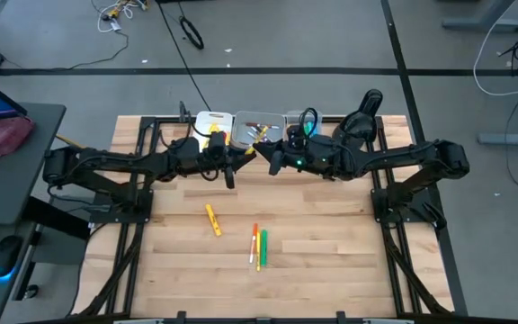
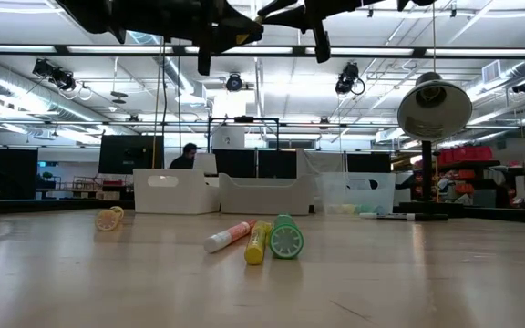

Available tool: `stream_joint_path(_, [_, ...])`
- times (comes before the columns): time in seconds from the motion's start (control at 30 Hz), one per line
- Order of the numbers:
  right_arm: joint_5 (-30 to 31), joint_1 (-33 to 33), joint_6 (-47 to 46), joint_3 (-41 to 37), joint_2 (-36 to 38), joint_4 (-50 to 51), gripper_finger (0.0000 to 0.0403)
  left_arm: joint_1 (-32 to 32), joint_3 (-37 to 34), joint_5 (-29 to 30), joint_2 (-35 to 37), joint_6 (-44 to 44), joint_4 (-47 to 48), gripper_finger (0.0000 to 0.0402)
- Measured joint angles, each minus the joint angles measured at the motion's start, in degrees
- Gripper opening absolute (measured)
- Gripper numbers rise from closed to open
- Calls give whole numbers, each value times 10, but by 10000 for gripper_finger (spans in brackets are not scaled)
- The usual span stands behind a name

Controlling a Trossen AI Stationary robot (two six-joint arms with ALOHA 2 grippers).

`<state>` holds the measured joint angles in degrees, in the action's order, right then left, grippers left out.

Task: Pick & Place Markers
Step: Put the yellow pen into the white bin

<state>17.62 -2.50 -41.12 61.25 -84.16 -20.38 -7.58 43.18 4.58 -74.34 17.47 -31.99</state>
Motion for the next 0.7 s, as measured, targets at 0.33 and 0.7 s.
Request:
stream_joint_path(0.33, [-7,0,24,1,22,0,145,-22,0,30,75,35,123,38])
stream_joint_path(0.7, [-1,-5,41,1,43,16,181,-227,71,18,175,88,584,38])
